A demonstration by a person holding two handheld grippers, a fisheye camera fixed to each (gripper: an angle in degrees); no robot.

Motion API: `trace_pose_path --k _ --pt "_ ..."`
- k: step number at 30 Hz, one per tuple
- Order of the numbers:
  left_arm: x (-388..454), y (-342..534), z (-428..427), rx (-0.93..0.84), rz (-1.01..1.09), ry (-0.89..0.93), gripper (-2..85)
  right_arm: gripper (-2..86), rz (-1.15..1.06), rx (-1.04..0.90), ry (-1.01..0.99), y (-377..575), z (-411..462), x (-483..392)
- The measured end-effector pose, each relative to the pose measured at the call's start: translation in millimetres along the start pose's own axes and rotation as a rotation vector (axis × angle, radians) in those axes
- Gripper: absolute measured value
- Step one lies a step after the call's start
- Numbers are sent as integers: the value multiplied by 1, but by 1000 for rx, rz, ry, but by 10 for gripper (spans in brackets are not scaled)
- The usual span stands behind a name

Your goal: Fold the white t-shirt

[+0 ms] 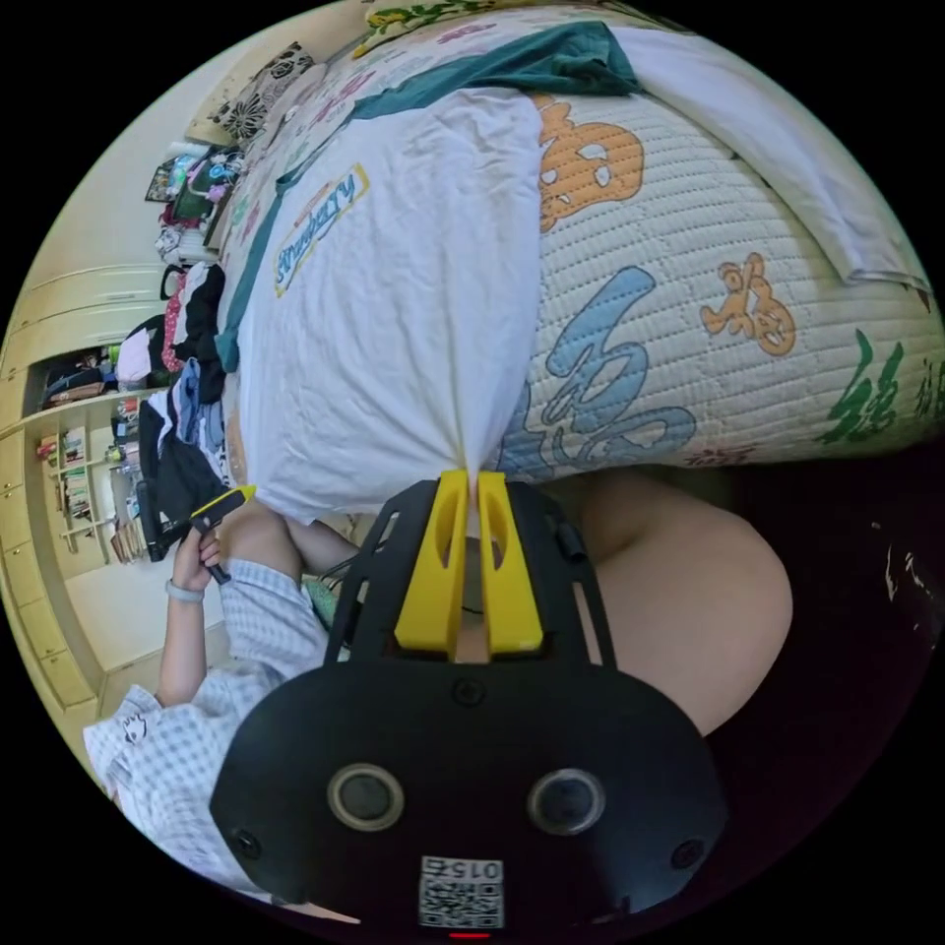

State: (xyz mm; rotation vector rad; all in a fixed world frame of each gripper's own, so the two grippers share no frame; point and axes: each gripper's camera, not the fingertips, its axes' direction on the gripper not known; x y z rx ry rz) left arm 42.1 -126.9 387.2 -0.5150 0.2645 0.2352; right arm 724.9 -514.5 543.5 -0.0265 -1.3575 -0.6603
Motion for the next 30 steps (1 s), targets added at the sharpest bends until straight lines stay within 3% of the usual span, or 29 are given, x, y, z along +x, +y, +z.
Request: trace_pose_path --k 13,19,24,28,30 --pt "10 -21 46 -114 33 12 10 44 -43 -65 235 22 5 32" --pt "1 -25 59 -101 25 125 14 57 57 65 40 33 -15 83" --pt "7 -43 92 -206 28 142 12 66 95 -58 32 17 16 95" --pt "9 -48 101 -211 24 138 8 18 75 -47 -91 12 28 87" --pt "7 -51 107 -211 4 158 4 0 18 -59 -15 11 29 79"
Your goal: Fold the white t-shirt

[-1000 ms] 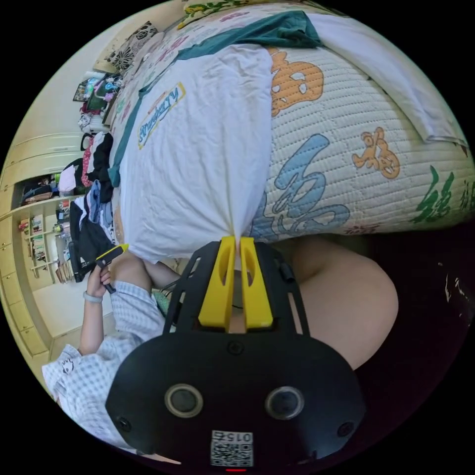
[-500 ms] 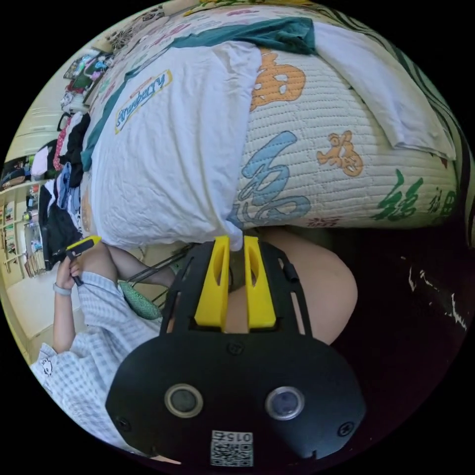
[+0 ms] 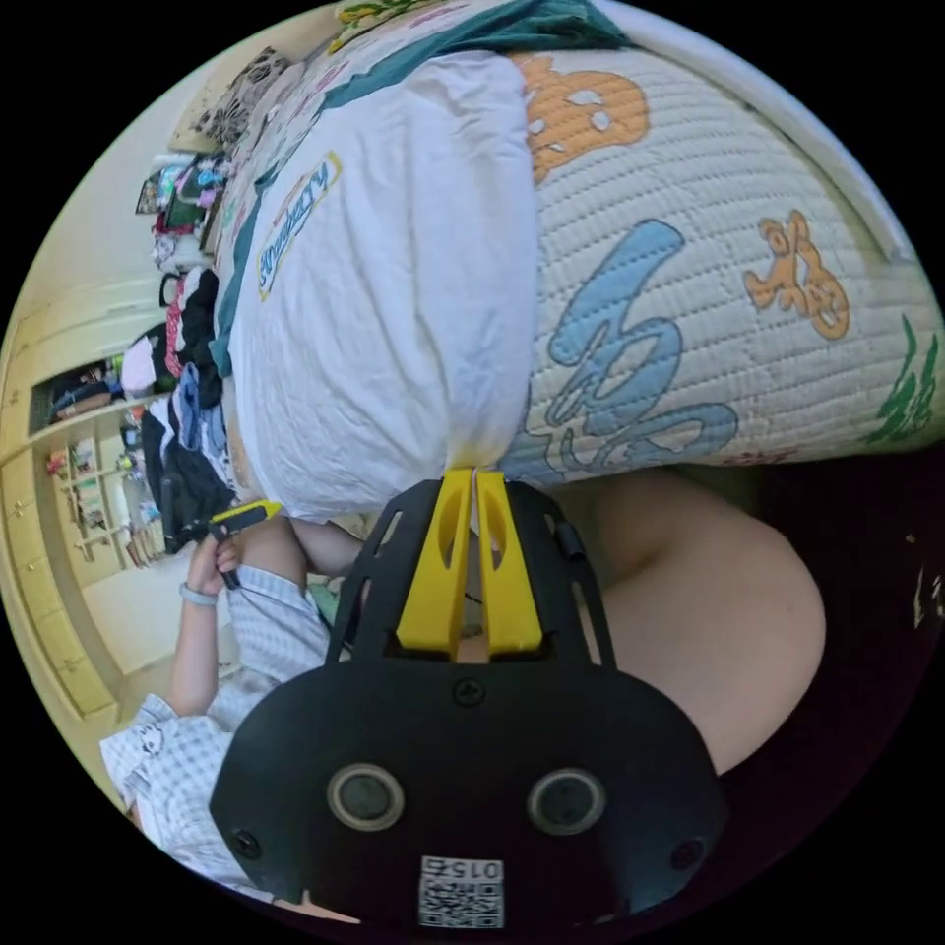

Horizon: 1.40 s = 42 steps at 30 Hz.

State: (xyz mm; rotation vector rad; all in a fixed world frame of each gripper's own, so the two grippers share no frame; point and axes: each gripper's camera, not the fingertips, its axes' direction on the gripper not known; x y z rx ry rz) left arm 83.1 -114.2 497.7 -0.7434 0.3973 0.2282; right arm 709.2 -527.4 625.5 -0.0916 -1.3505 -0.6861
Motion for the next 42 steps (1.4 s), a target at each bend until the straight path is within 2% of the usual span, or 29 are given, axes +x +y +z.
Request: trace_pose_path --k 3,11,18,22,25,27,32,35,38,40,42 --pt "-3 -6 6 -1 -23 20 -2 -8 -58 -40 45 2 -11 -1" --pt "10 -18 22 2 1 -60 -7 -10 -49 39 61 28 -64 33" --pt "26 -32 41 -22 11 -124 -5 -9 -14 -21 101 13 -38 38" --pt "28 -34 47 -17 7 -96 -1 -6 -34 -37 113 9 -37 32" --pt "36 -19 32 119 55 -27 2 -4 -52 8 92 14 -53 33" --pt "48 -3 11 264 113 -47 4 -4 -94 91 107 21 -74 28" --pt "69 -12 -8 393 154 -86 5 -5 -239 199 29 9 -97 -6" --pt "88 -32 -6 438 201 -53 1 -6 -287 196 71 -10 -91 -31" --pt "115 -57 13 424 332 -30 -6 -6 -303 138 108 -33 -72 -41" --pt "125 -75 36 341 347 -125 -8 -6 -284 87 181 -43 -57 -40" --pt "128 -93 74 181 334 -302 -8 -6 -276 15 349 -48 -35 -37"
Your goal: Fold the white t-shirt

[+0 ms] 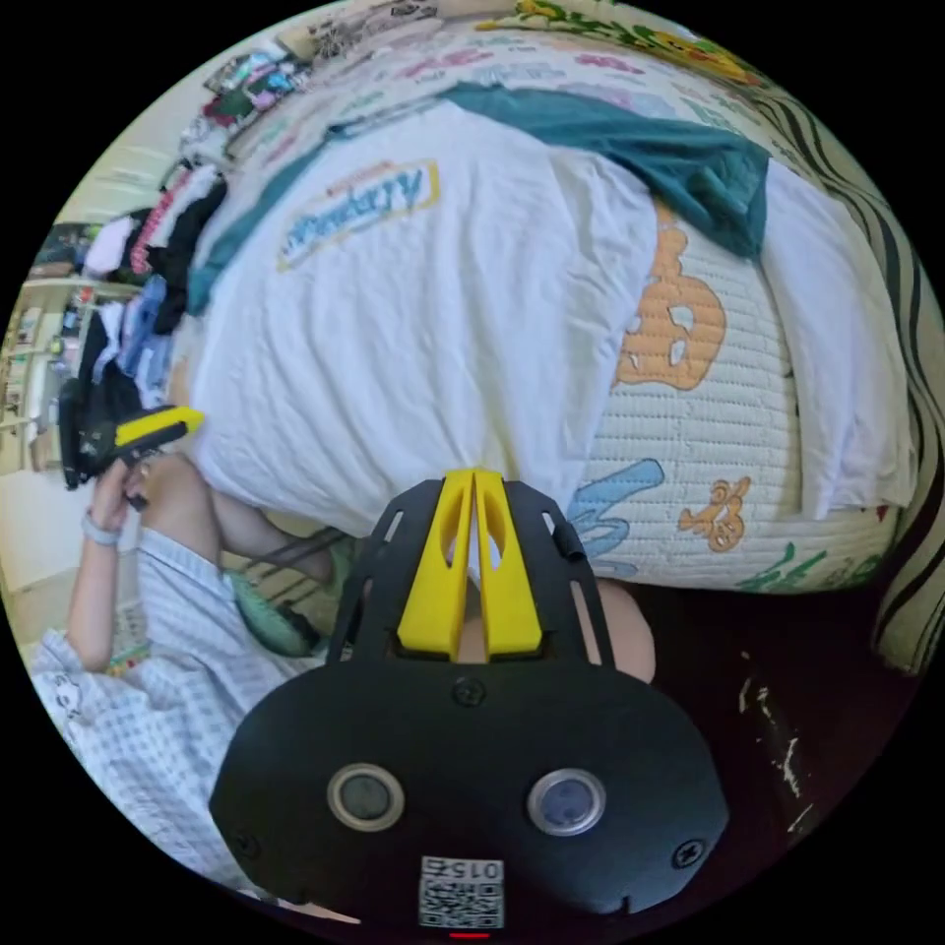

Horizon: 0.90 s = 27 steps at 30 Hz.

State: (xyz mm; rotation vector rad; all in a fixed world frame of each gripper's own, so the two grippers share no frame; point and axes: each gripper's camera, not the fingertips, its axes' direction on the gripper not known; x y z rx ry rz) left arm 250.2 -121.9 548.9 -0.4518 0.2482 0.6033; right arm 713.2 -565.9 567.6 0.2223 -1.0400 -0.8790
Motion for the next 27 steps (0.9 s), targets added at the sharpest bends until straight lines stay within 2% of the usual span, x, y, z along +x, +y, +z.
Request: trace_pose_path --k 2,4,7,9,11,14,18,21,24,27 --pt "2 1 23 -52 34 -23 -8 -6 -35 31 22 4 2 -2" --pt "-3 6 27 10 23 31 -7 -5 -32 37 -12 6 0 4" --pt "-12 -5 17 35 35 160 -3 -2 -4 132 -166 15 -15 28" --pt "-6 -32 -21 279 136 193 8 5 34 289 -261 25 -35 57" --pt "8 -71 -49 435 252 227 47 16 116 406 -294 27 -49 84" --pt "56 -163 -67 544 491 223 59 51 235 574 -280 22 -64 121" --pt "135 -304 -38 510 661 250 53 98 454 665 -318 5 -56 167" --pt "185 -394 6 407 673 308 70 107 544 668 -372 -6 -41 188" --pt "220 -461 57 258 653 324 83 95 572 646 -423 -15 -26 201" --pt "242 -494 97 208 643 268 84 74 591 649 -476 -21 -14 209"
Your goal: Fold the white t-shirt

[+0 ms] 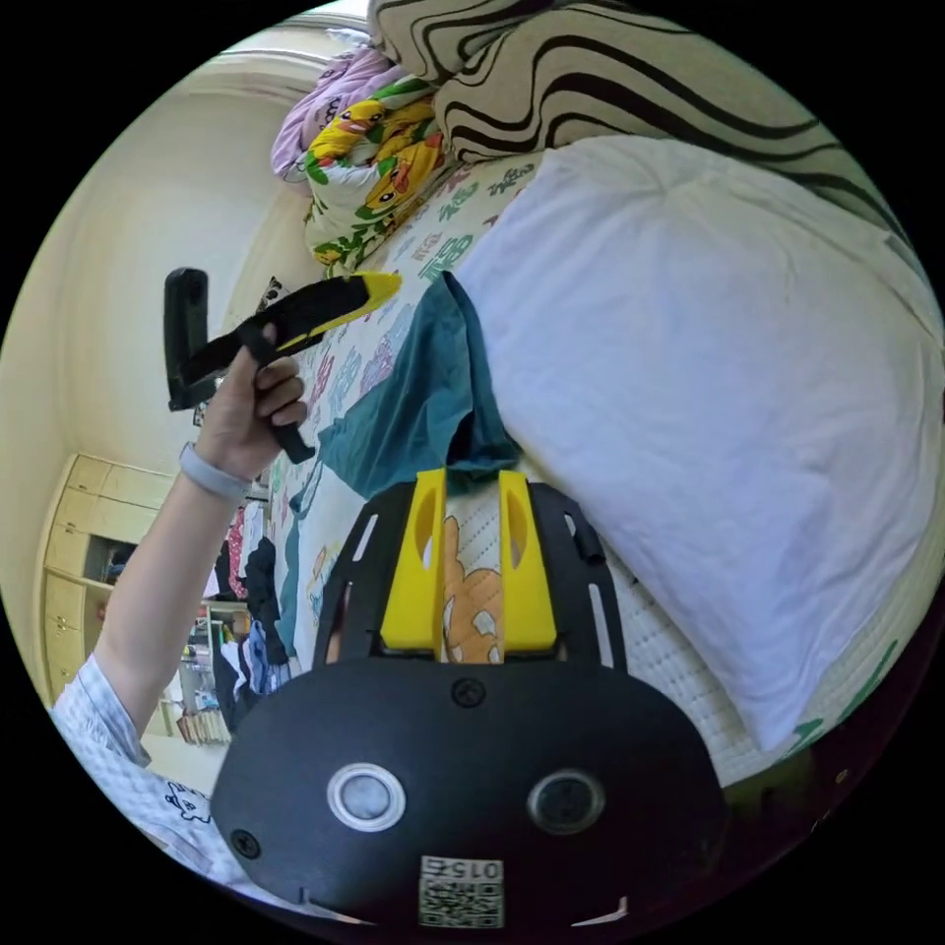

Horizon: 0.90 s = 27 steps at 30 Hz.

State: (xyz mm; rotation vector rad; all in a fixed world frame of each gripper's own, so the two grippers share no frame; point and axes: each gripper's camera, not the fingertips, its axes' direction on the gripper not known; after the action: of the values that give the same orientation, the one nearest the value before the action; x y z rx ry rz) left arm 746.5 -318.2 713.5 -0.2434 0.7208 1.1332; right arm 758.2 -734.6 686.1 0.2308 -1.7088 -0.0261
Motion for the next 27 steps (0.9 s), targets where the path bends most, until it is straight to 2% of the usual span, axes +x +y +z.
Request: trace_pose_path --k 4,7,10,13,15,18,20,23,24,27 --pt "-13 -8 38 -61 -42 -39 53 23 34 25 -53 -3 6 9" --pt "-25 4 36 22 -69 -37 12 11 27 52 -94 -4 4 10" --pt "-42 25 10 164 -107 38 0 5 -32 104 -119 0 -8 0" --pt "-61 69 -42 412 -154 144 -4 4 -140 164 -186 8 -23 -26" --pt "-74 126 -87 590 -167 154 -4 3 -287 148 -211 14 -25 -62" --pt "-92 217 -128 708 -259 117 -3 3 -497 52 -220 29 -10 -114" --pt "-98 276 -137 735 -343 96 -1 3 -612 -43 -205 42 9 -141" --pt "-105 354 -121 609 -507 48 9 4 -716 -251 -107 66 58 -162" --pt "-108 377 -109 515 -572 10 18 4 -710 -326 -77 73 75 -161" --pt "-110 410 -96 431 -640 -18 53 4 -655 -377 -64 82 90 -154"
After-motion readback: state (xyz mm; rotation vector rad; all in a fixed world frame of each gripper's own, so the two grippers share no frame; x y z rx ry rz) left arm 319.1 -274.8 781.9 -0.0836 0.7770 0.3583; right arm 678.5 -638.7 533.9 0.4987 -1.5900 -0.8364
